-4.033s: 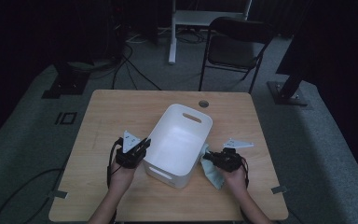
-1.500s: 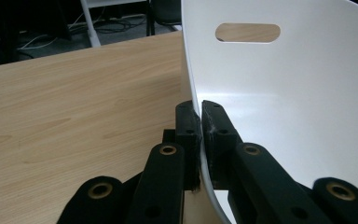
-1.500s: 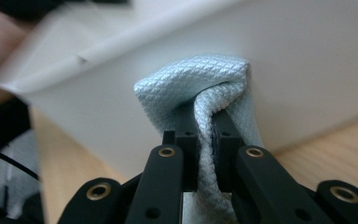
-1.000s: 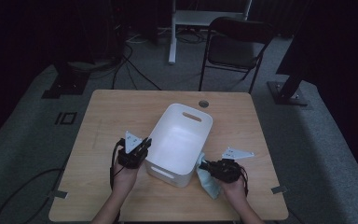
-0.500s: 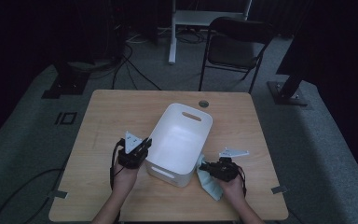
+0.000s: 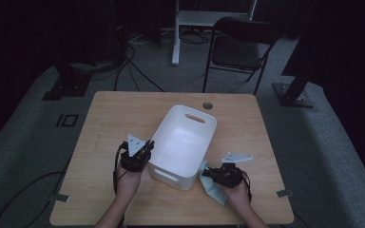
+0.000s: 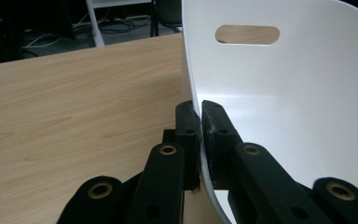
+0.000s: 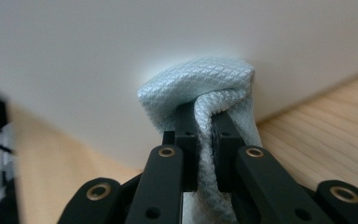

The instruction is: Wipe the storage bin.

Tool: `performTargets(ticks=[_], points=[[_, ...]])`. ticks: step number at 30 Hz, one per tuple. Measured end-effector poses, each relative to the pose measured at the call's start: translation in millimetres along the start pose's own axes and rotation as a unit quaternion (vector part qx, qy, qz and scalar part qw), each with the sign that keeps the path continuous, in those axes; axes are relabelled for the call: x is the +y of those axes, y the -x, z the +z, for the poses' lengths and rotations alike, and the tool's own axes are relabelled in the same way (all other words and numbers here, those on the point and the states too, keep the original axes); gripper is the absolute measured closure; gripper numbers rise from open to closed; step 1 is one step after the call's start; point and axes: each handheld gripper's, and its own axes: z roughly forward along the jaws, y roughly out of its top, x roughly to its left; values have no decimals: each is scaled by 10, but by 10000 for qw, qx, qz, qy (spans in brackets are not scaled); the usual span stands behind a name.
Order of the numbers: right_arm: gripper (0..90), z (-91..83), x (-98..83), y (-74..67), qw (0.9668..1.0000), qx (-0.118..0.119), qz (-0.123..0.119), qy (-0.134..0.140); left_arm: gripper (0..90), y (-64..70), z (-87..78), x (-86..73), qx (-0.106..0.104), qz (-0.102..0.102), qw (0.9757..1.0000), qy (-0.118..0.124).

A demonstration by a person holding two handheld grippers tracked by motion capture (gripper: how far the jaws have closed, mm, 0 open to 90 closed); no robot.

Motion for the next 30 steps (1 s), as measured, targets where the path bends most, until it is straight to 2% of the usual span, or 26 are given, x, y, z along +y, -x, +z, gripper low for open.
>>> performTargets(ticks=[5, 8, 16, 20, 30], points=[[845, -207, 87, -256, 9975, 381, -310, 512, 871, -1, -1, -4, -6, -22, 10000, 17], [845, -234, 119, -335, 9970, 320, -414, 576, 871, -8, 1, -5, -59, -46, 10000, 27], [845, -73, 0, -195, 9993, 191, -217, 247, 868, -17, 2, -3, -133, -35, 9999, 12], [844, -43, -25, -159, 9994, 170, -217, 191, 868, -17, 1, -3, -131, -39, 9999, 13], [844, 75, -107, -26, 9999, 78, -38, -108, 867, -10, 0, -6, -126, -50, 9999, 22]])
